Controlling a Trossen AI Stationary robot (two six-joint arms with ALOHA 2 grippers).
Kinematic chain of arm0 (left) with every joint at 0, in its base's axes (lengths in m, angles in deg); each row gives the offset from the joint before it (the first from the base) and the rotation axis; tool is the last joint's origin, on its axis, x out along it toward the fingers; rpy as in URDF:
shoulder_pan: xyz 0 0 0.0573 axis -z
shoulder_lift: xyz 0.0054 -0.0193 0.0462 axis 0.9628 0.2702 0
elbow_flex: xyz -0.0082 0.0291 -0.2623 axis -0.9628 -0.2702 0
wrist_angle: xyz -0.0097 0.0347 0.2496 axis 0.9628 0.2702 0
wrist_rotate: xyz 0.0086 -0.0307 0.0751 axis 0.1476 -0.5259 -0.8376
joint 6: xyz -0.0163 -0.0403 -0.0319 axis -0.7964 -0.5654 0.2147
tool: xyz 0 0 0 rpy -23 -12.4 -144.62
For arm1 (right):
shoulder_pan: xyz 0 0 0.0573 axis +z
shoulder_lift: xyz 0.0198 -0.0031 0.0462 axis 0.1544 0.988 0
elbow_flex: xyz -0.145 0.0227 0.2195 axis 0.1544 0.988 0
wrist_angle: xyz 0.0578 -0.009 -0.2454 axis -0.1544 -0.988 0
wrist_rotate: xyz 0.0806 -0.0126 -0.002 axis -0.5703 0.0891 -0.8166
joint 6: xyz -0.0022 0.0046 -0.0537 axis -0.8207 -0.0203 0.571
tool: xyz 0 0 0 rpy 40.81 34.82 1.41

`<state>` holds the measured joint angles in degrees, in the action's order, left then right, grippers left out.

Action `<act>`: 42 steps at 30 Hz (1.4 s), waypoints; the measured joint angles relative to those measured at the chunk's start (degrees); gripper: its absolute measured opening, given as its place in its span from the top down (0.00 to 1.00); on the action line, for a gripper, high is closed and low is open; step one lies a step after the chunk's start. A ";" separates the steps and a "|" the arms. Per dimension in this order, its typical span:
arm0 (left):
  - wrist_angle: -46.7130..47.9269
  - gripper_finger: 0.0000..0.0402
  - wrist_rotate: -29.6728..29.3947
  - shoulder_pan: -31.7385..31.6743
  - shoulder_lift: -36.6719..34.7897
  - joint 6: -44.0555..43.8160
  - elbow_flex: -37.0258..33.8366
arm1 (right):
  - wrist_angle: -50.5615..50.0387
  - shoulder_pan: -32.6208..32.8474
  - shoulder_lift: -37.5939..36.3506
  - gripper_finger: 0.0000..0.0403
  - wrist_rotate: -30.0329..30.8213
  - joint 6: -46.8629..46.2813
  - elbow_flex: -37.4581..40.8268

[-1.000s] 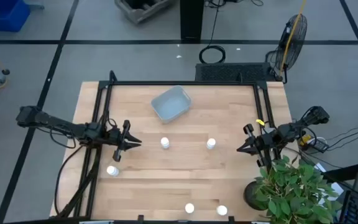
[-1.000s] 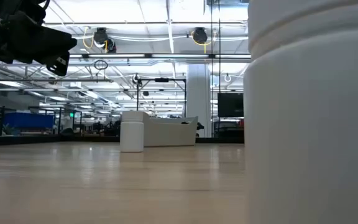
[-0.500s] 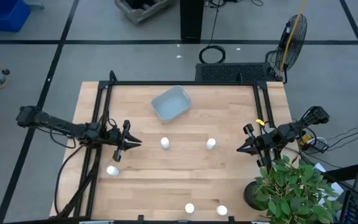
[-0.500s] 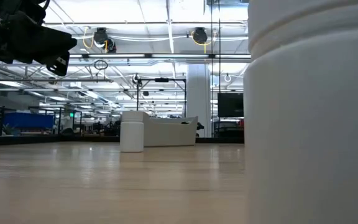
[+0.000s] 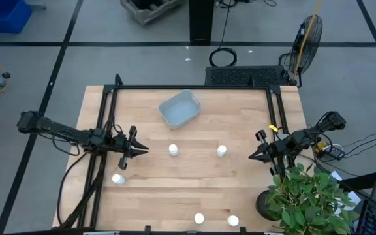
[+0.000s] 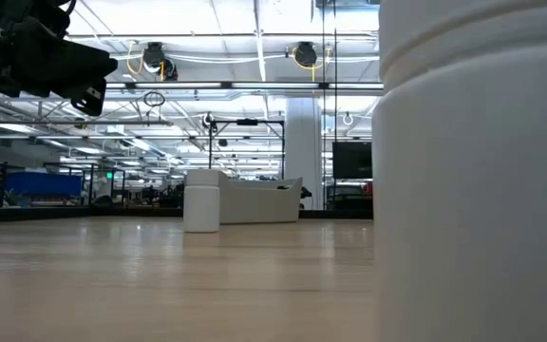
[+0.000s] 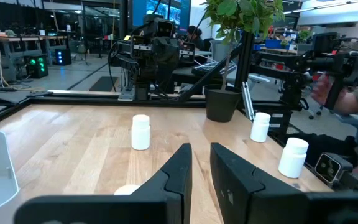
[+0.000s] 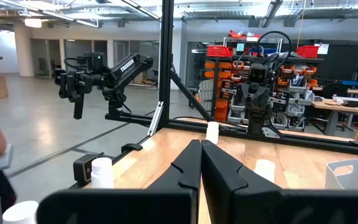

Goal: Pick and place pill bottles into a basket

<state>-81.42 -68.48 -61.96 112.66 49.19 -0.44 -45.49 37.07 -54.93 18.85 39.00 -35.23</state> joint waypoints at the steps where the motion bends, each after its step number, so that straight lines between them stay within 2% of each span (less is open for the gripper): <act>1: 0.02 0.84 0.00 -0.02 -0.01 0.00 -0.01 | 0.02 -0.02 0.02 0.99 -0.02 0.36 -0.01; 3: 0.02 0.84 0.01 -0.01 -0.02 0.00 -0.01 | 2.17 -0.08 0.19 0.99 0.77 2.56 0.00; 6: 0.01 0.84 0.01 -0.01 0.00 0.00 -0.01 | 9.69 -0.08 0.31 0.99 6.52 4.72 0.00; 10: 0.00 0.84 0.00 0.00 0.00 0.00 0.00 | 15.80 -0.14 0.34 0.99 8.50 -3.50 0.00; 15: -0.07 0.84 0.02 -0.01 -0.02 0.00 0.00 | 15.79 -1.07 1.89 1.00 18.63 -7.54 0.00; 17: -0.05 0.84 0.00 0.00 -0.02 0.00 0.00 | 15.93 -1.93 4.29 1.00 19.63 -9.69 0.00; 20: -0.04 0.84 0.01 0.00 -0.02 0.00 -0.01 | 16.98 -2.92 9.86 1.00 18.00 -12.59 -0.02; 23: -0.05 0.84 0.00 -0.01 -0.02 0.00 0.00 | 19.12 -3.48 16.86 1.00 17.93 -16.27 -1.61; 26: -0.05 0.84 0.02 -0.02 0.00 0.00 -0.02 | 17.15 -4.01 25.07 0.97 18.01 -17.55 -4.75; 29: -0.07 0.84 0.00 0.00 -0.02 0.00 0.00 | 15.50 -4.88 33.09 0.88 18.25 -17.62 -10.44; 34: 0.04 0.84 0.02 -0.02 -0.02 0.00 0.00 | 7.68 -6.84 44.71 0.65 18.01 -18.04 -17.72; 39: -0.04 0.84 0.01 -0.02 0.00 0.00 0.00 | 5.00 -8.65 51.69 0.39 17.84 -17.98 -20.61; 42: -0.03 0.84 0.01 0.00 -0.01 0.00 -0.01 | 4.38 -9.35 53.13 0.28 17.82 -18.65 -20.84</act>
<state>-81.45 -68.47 -61.96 112.64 49.19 -0.45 -41.11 27.71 -1.80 36.67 20.35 -56.07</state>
